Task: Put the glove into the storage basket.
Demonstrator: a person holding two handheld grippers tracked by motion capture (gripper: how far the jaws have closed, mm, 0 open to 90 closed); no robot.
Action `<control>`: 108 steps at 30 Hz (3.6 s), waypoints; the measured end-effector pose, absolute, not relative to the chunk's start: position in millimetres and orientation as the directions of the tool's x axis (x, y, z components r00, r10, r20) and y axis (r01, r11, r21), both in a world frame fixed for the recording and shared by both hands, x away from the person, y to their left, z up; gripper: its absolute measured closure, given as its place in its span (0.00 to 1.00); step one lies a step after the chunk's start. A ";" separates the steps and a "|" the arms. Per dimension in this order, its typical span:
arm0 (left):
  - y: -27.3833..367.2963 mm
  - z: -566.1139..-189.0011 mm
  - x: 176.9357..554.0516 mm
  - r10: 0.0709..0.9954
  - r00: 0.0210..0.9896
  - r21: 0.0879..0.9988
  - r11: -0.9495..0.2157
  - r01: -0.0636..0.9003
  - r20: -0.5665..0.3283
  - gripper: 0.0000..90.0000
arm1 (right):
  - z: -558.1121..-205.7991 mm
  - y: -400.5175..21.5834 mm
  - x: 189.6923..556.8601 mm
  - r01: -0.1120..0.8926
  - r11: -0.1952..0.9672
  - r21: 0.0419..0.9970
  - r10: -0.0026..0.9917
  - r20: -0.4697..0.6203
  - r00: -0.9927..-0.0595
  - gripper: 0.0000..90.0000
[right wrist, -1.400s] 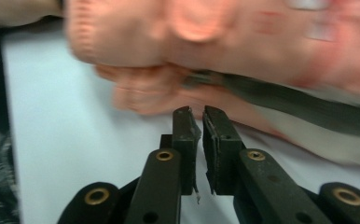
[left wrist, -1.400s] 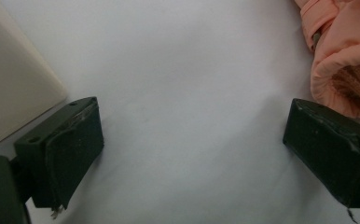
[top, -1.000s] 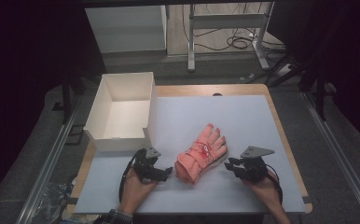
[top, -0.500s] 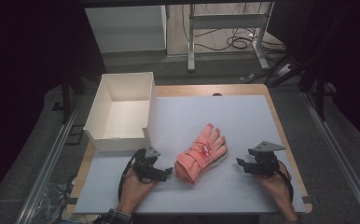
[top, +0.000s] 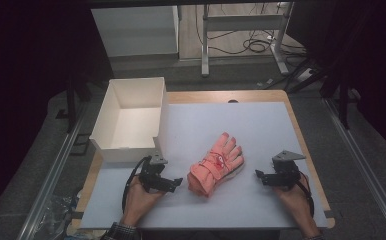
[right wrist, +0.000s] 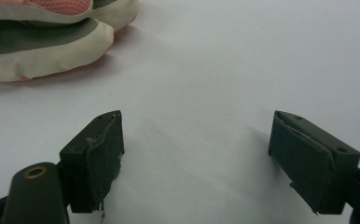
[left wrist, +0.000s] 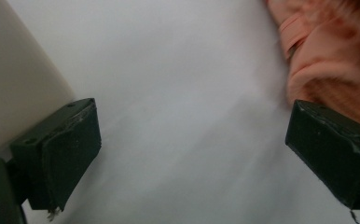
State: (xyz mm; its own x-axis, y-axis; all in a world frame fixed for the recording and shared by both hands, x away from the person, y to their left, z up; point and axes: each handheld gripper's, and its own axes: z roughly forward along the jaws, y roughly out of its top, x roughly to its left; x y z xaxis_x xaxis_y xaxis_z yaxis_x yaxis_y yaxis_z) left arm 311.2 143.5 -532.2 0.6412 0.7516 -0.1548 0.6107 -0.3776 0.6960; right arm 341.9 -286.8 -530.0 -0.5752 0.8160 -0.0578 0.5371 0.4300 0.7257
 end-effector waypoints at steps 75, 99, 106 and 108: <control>-12.8 -509.1 342.3 0.571 0.821 0.436 -0.735 0.520 -0.017 0.29 | -530.7 -286.8 341.2 0.532 0.430 0.729 0.816 -0.062 -0.574 0.20; 1.9 -480.0 351.8 0.558 0.826 0.487 -0.701 0.522 -0.082 0.50 | -530.6 -286.9 341.2 0.533 0.429 0.729 0.817 -0.061 -0.574 0.20; 3.8 -464.3 357.6 0.570 0.821 0.500 -0.705 0.503 -0.023 0.50 | -530.6 -286.9 341.3 0.533 0.429 0.729 0.817 -0.062 -0.574 0.20; 4.8 -460.9 359.5 0.575 0.818 0.502 -0.703 0.503 -0.014 0.50 | -530.7 -286.9 341.3 0.532 0.430 0.729 0.816 -0.062 -0.574 0.20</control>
State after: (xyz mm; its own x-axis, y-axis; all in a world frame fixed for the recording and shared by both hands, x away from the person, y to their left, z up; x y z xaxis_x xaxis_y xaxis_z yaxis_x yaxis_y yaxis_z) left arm 359.5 4.8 -460.9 0.8181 0.5749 -0.0143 0.5030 -0.7034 0.5021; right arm 341.3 -286.9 -530.7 -0.5744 0.8162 -0.0625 0.5320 0.4302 0.7293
